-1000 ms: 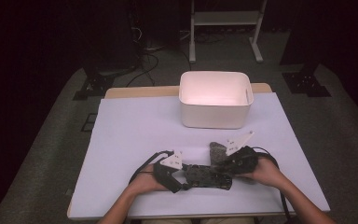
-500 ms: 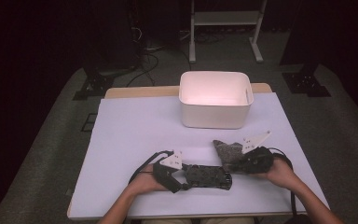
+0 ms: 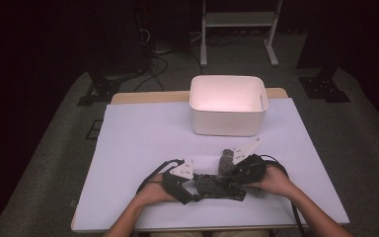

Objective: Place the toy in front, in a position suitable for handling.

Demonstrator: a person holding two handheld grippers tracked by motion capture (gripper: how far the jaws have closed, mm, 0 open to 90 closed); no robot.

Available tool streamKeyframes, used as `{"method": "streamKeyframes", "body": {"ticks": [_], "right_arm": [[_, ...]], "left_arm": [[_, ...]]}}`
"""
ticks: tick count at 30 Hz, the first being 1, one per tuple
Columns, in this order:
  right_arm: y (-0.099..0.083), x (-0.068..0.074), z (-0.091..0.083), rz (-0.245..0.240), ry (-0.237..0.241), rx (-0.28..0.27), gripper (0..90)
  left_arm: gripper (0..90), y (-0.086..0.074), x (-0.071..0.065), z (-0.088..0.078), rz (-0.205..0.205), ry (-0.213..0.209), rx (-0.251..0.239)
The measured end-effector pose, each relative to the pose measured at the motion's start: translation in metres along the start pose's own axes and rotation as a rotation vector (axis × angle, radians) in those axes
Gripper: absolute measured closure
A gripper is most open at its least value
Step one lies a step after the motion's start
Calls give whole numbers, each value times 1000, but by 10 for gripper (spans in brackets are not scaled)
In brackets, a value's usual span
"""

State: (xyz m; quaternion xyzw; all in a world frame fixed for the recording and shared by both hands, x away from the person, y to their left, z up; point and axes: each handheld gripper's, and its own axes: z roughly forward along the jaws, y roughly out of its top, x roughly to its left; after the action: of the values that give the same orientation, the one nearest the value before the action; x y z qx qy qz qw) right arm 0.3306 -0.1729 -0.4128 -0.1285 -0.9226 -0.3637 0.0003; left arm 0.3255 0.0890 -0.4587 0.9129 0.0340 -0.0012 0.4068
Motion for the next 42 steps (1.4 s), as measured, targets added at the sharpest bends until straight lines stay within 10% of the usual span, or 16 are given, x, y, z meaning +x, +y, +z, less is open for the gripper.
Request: {"method": "streamKeyframes", "body": {"ticks": [11, 24, 42], "right_arm": [[34, 1, 30, -44, 48, 9, 820], [-30, 4, -20, 67, -1, -19, 819], [-38, 11, -21, 54, -23, -51, 818]], "left_arm": [[294, 0, -1, -1, 1, -4, 5], [283, 0, 1, -2, -16, -23, 3], [176, 16, 20, -11, -139, -93, -36]]}}
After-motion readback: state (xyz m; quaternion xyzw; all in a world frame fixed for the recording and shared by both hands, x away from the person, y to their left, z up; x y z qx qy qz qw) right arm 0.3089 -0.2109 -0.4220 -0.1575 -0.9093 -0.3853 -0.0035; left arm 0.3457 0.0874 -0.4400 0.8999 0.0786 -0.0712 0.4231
